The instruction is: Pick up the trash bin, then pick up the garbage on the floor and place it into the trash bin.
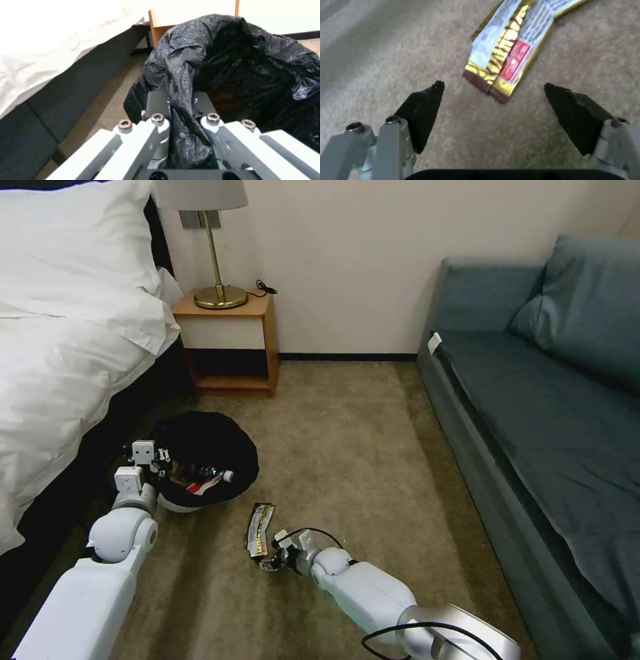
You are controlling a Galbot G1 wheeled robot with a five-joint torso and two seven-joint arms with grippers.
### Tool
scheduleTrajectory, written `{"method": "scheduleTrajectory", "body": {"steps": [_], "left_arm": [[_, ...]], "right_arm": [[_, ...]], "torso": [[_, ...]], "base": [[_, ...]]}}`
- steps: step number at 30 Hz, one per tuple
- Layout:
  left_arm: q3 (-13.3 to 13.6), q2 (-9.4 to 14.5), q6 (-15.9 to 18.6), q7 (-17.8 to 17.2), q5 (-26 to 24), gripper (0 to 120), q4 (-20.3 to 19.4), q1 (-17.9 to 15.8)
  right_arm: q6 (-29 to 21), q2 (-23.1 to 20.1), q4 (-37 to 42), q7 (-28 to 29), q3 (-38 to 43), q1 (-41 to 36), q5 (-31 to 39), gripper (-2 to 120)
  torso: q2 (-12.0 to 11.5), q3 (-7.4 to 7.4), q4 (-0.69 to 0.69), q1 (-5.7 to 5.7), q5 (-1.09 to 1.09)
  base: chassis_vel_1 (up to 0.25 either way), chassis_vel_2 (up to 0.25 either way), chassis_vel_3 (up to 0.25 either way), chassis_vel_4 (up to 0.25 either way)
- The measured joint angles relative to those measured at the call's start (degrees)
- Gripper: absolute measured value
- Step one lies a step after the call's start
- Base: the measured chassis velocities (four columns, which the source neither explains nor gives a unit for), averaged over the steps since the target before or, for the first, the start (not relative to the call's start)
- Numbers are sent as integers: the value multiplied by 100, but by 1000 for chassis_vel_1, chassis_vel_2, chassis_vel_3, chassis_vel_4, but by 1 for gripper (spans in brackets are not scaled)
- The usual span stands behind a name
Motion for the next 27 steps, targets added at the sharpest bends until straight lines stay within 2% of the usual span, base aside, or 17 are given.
{"method": "scheduleTrajectory", "body": {"steps": [10, 27], "left_arm": [[-43, -6, -7, 0, 11, 5, -38, 49], [-27, -172, -16, -25, 85, 5, -60, -2]], "right_arm": [[38, 0, -104, -31, 37, 25, -6, 78], [111, -1, -154, -160, 102, 75, -9, 78]], "torso": [[0, 0, 0, 0, 0], [0, 0, 0, 0, 0]], "base": [[0, 0, 0, 0], [0, 0, 0, 0]]}}
